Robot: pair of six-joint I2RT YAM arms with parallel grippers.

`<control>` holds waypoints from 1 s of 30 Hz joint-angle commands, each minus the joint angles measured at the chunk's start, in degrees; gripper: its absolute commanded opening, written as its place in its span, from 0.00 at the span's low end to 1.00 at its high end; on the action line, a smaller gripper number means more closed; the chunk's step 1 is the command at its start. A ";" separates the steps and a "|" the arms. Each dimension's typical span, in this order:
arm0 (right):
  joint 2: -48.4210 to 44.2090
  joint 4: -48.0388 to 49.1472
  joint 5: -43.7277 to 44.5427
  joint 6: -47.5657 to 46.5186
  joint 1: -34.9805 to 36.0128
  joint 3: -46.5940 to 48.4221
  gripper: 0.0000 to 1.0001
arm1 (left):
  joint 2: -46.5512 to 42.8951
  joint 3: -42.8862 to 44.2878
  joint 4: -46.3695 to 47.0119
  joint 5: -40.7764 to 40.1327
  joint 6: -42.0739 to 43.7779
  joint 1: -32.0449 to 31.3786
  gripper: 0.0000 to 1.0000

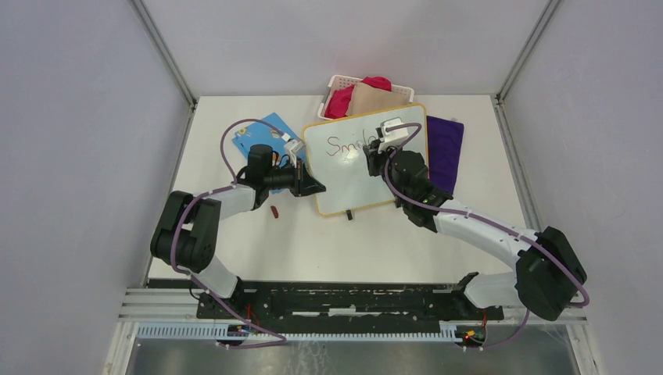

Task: Write a sentence on the whiteboard

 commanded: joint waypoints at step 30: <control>-16.10 0.57 5.19 3.94 -6.47 -11.33 0.00 | 0.05 0.16 -5.31 -5.09 6.24 -1.27 0.02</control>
